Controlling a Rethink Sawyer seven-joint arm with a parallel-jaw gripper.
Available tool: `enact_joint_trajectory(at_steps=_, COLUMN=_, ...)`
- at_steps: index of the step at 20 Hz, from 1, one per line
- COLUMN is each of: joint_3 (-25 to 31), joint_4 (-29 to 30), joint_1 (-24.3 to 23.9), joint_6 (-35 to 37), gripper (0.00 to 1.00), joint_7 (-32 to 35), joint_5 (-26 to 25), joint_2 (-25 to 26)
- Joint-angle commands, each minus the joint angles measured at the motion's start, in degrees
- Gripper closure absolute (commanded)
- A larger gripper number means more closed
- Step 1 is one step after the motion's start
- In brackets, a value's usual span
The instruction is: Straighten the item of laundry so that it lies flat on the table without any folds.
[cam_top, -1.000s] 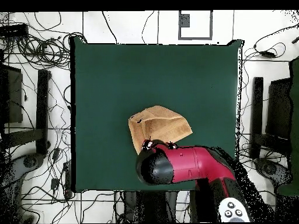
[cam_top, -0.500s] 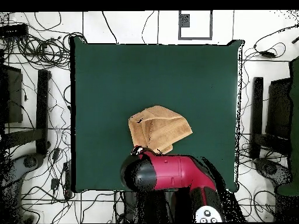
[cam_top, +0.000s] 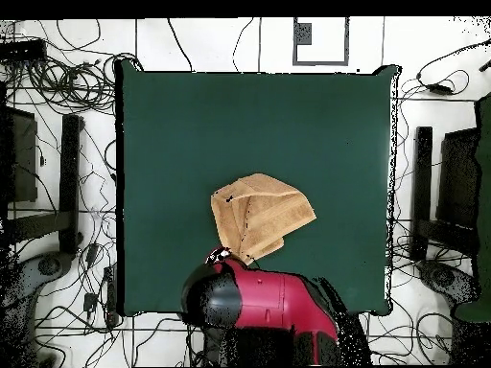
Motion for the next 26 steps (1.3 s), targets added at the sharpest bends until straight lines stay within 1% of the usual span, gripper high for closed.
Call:
enact_joint_trajectory(at_steps=1, joint_3=-3.64, joint_4=1.12, joint_1=0.71, joint_6=-4.63, gripper=0.0, joint_7=15.55, joint_5=5.46, joint_2=3.31)
enact_joint_trajectory(at_steps=7, joint_3=-1.34, joint_4=-1.54, joint_1=-0.28, joint_6=-13.81, gripper=0.0, joint_7=13.58, joint_5=6.19, joint_2=10.85)
enact_joint_trajectory(at_steps=13, joint_3=-0.61, joint_4=-3.24, joint_1=0.04, joint_6=-19.26, gripper=0.0, joint_7=12.38, joint_5=7.88, joint_2=15.32)
enact_joint_trajectory(at_steps=18, joint_3=-1.65, joint_4=-4.7, joint_1=1.95, joint_6=-17.94, gripper=0.0, joint_7=11.56, joint_5=9.82, joint_2=16.3)
enact_joint_trajectory(at_steps=26, joint_3=-2.47, joint_4=-4.59, joint_1=1.58, joint_6=-12.18, gripper=0.0, joint_7=8.91, joint_5=10.61, joint_2=12.63)
